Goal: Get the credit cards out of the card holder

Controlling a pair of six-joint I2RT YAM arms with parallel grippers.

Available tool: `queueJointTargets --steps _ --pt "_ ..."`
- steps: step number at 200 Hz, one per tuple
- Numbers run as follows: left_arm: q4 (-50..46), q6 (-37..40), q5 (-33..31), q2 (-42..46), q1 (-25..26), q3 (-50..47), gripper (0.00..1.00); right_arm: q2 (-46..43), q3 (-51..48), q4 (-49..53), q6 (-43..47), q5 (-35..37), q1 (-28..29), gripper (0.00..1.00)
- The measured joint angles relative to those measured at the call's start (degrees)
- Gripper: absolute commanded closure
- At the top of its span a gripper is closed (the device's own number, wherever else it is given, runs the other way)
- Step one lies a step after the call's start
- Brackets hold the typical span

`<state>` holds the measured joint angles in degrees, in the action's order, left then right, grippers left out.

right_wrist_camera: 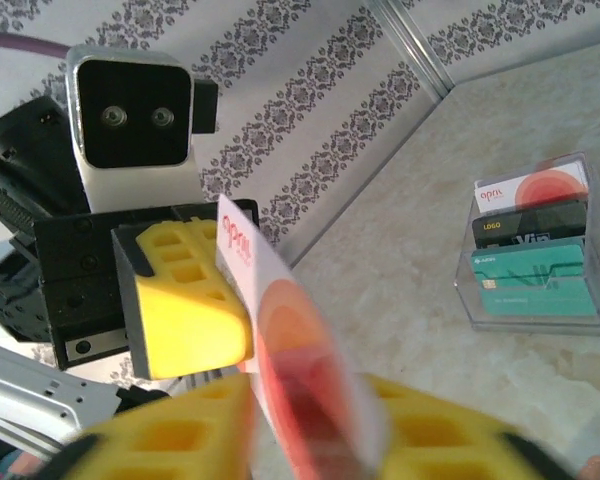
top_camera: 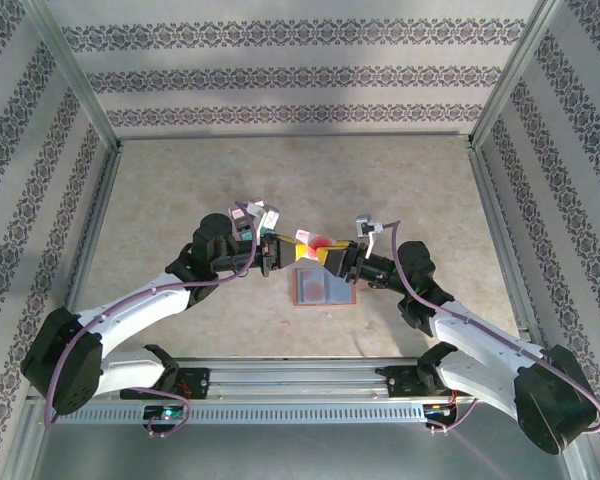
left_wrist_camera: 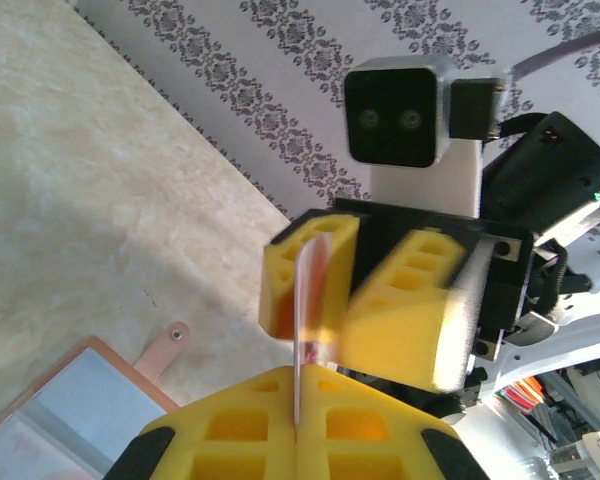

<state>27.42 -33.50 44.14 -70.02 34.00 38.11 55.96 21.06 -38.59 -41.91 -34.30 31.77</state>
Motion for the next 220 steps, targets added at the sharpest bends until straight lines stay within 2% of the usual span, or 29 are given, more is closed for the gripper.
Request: queueJointTargets --steps 15,23,46,67,104,144,186,220 --pt "-0.4 0.2 0.6 -0.4 -1.2 0.0 0.52 0.2 0.5 0.0 0.3 -1.0 0.0 1.00" --pt "-1.2 0.5 1.0 -0.4 -2.0 0.1 0.43 0.1 1.0 0.3 0.7 -1.2 0.3 1.00" --pt "-8.2 3.5 1.0 1.0 -3.8 2.5 0.36 -0.8 2.0 3.0 2.3 -1.6 0.2 1.00" --pt "-18.1 9.5 -0.5 4.3 -4.9 7.4 0.30 -2.0 3.2 7.4 4.7 -2.3 -0.2 1.00" --pt "-36.8 23.5 -2.4 5.9 -4.9 21.9 0.30 -2.1 6.5 15.3 8.6 -6.7 -0.2 1.00" --pt "-55.9 36.3 -2.7 -1.2 -4.6 35.8 0.34 0.9 11.3 22.1 11.9 -12.5 -0.1 1.00" --pt "-67.7 43.7 -3.1 -7.7 -1.4 39.8 0.38 4.3 14.2 26.1 14.1 -15.5 1.0 1.00" --pt "-72.3 47.5 -3.0 -10.1 0.2 41.8 0.43 5.4 15.2 28.0 15.4 -16.7 1.5 1.00"
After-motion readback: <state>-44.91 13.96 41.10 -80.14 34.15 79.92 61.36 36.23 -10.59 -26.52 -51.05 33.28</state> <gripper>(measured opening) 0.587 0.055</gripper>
